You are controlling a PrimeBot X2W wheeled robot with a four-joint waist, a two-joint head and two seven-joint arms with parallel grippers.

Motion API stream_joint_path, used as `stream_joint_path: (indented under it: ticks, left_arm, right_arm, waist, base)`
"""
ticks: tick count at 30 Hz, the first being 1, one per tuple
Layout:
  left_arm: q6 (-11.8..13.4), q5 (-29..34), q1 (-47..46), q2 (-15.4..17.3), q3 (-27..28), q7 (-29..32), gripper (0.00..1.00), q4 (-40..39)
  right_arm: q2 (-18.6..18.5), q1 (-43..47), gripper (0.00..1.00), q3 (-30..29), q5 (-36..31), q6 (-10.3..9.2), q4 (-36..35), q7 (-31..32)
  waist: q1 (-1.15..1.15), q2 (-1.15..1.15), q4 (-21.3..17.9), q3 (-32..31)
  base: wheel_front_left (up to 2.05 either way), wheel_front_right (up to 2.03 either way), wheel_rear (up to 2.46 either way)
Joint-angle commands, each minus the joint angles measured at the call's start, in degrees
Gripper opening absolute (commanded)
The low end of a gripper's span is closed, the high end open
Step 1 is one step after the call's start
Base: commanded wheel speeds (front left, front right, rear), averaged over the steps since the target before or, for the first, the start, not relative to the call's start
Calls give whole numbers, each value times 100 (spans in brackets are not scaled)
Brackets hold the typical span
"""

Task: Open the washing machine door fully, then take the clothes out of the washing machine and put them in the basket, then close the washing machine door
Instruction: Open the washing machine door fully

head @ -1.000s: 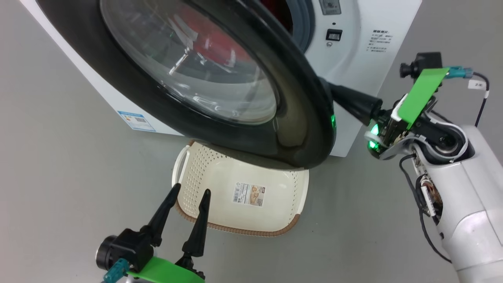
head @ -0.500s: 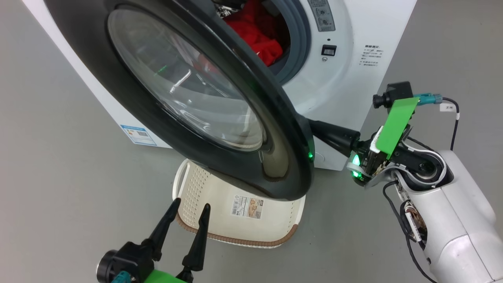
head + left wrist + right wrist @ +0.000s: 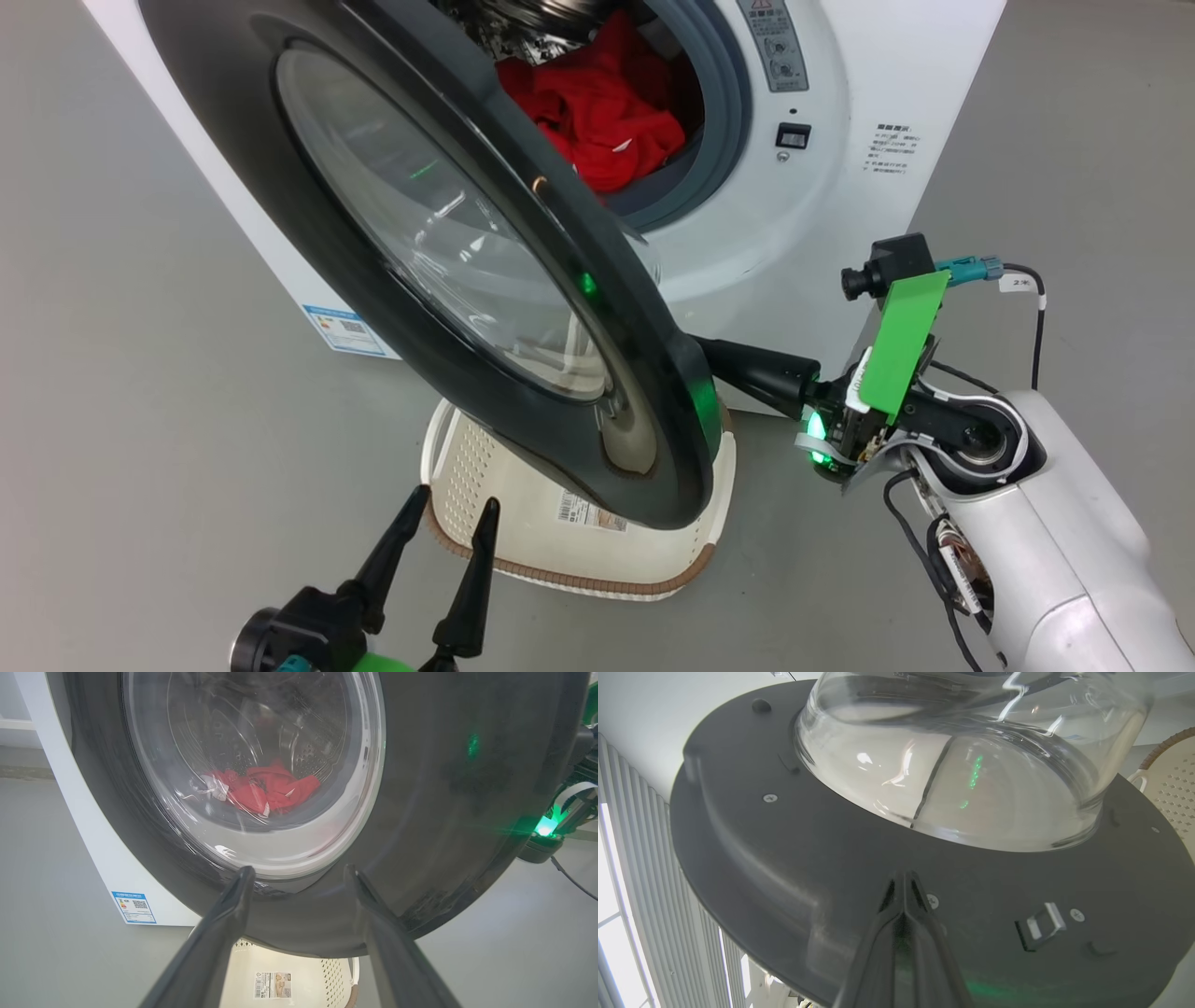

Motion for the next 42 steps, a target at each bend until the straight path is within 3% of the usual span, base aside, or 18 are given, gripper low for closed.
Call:
stream_joint_path:
  ticks: [1,7,8,9,10,11,24,42]
  left_arm:
    - [-30,42,-37,61,202,-70,100,-123]
    - [-30,27,-32,61,222,-70,100,-123]
    - [-30,23,-36,61,227,-70,100,-126]
    - [-30,18,-40,61,234,-70,100,-130]
    - [-30,16,-45,61,242,-70,100,-131]
    - [-30,17,-50,61,249,-70,100,-131]
    - [-30,78,-56,61,385,-70,100,-114]
    - [-31,189,93,61,627,-70,100,-80]
  right_arm:
    - [120,109,0,148,31,2,-201,63]
    - [124,149,0,229,55,2,-267,18]
    - [124,144,8,231,37,2,-270,-17]
    - [124,135,26,226,-1,2,-277,-74]
    - [124,127,50,203,-40,2,-281,-155]
    - [124,121,100,175,-63,2,-270,-233]
    - [81,305,100,-44,-387,2,-65,-706]
    - [-171,1351,100,-362,-701,2,-98,-1283]
  waist:
    - [0,0,8,-3]
    - [0,0,9,-15]
    - [0,0,6,-11]
    - [0,0,3,-5]
    - [0,0,0,-1]
    - [0,0,-4,4]
    - [0,0,-163,-52]
    - [0,0,-600,-250]
  base:
    - [0,0,0]
    - [0,0,0]
    - [0,0,0]
    - [0,0,0]
    - [0,0,0]
    - [0,0,0]
    - [0,0,0]
    - [0,0,0]
